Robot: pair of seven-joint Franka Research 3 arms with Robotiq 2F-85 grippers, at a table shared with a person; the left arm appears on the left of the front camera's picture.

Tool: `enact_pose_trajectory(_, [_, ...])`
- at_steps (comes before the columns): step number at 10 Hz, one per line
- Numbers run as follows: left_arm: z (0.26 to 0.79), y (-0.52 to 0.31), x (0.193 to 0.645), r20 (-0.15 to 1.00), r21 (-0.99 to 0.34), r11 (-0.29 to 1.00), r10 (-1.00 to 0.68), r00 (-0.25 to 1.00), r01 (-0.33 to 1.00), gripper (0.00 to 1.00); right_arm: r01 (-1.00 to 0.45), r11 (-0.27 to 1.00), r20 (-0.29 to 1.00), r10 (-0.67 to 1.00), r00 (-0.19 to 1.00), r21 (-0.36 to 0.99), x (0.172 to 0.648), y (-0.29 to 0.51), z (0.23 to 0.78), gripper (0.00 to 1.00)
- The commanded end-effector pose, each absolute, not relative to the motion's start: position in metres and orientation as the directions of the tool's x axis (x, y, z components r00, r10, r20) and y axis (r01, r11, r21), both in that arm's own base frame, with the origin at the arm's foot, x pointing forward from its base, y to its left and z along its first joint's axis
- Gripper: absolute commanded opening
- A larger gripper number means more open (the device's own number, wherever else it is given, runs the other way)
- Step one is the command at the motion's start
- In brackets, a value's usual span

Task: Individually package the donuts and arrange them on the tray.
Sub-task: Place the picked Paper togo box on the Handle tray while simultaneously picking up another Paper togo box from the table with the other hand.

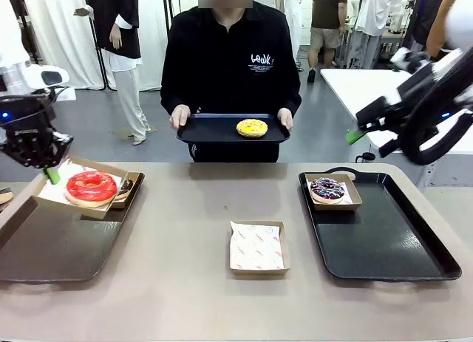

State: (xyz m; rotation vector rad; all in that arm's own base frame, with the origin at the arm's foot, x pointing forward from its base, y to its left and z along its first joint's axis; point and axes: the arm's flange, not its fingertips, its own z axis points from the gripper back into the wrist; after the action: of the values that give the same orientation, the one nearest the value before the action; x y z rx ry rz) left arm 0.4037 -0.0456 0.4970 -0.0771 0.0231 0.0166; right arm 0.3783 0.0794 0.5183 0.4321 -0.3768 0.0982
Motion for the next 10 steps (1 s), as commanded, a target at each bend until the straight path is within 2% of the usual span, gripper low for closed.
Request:
enact_pose_trajectory(1, [0.486, -0.026, 0.396, -0.034, -0.108, 0.994, 0.031, 0.999, -0.035, 0.01, -0.108, 0.937, 0.341, -0.014, 0.94, 0.333, 0.397, 0.101, 0.5, 1.0])
enact_pose_trajectory(5, [0.463, 0.01, 0.405, -0.086, -0.055, 0.994, 0.086, 0.993, -0.091, 0.01, -0.086, 0.927, 0.281, -0.022, 0.959, 0.366, 0.41, 0.103, 0.481, 1.0])
enact_pose_trajectory(10, [0.464, 0.005, 0.4, -0.093, -0.067, 0.992, 0.097, 0.991, -0.104, 0.01, -0.111, 0.934, 0.309, 0.001, 0.951, 0.34, 0.402, 0.109, 0.478, 1.0])
